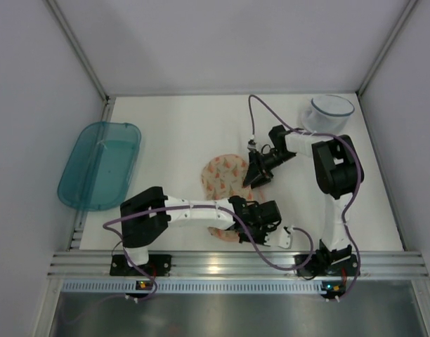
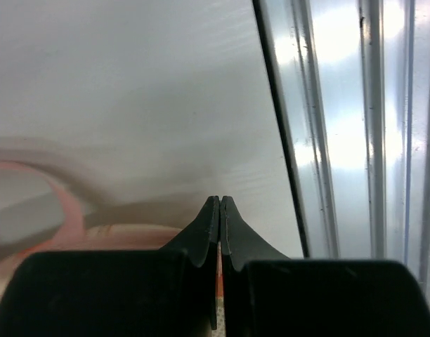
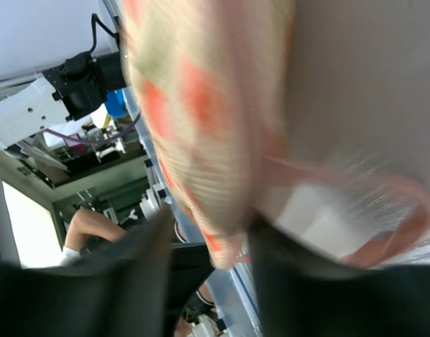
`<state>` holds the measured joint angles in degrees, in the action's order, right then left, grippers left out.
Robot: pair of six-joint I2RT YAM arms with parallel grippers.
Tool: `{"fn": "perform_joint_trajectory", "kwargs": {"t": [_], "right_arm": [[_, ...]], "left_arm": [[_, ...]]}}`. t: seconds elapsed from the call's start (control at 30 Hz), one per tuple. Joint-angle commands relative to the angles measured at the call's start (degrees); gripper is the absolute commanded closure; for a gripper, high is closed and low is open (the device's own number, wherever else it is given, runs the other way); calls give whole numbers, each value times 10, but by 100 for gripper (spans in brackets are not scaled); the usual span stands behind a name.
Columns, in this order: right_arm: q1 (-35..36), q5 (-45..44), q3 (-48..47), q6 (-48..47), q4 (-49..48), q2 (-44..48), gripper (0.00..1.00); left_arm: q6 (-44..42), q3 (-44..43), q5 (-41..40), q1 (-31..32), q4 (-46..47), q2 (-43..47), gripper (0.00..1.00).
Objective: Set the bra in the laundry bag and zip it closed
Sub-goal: Zip the zipper on the laundry bag.
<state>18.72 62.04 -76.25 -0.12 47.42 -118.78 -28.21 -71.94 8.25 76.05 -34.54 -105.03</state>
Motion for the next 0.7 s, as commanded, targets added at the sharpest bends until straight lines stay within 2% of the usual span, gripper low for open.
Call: {"fn": "perform_joint_trajectory", "kwargs": {"t": [0.0, 0.03, 0.1, 0.17, 0.37, 0.5, 0.67], "right_arm": [[-6, 7, -35, 13, -28, 7, 44], [-6, -2, -29, 7, -20, 12, 35], [-8, -11, -20, -22, 5, 35, 23], [-11, -25, -7, -47, 28, 50, 17], [-50, -53, 43, -96, 85, 113, 16], [-59, -13, 75, -117, 109, 114, 17], [-47, 33, 105, -101, 79, 94, 20]], "left_arm": [[26, 0, 19, 9, 2, 21, 100], [25, -16, 12, 2, 2, 19, 100], [27, -37, -3, -9, 3, 12, 100], [32, -72, -7, -32, 3, -2, 100], [32, -128, -27, -79, 3, -31, 100], [26, -137, -32, -86, 4, -35, 100], [24, -145, -32, -87, 4, -39, 100]]}}
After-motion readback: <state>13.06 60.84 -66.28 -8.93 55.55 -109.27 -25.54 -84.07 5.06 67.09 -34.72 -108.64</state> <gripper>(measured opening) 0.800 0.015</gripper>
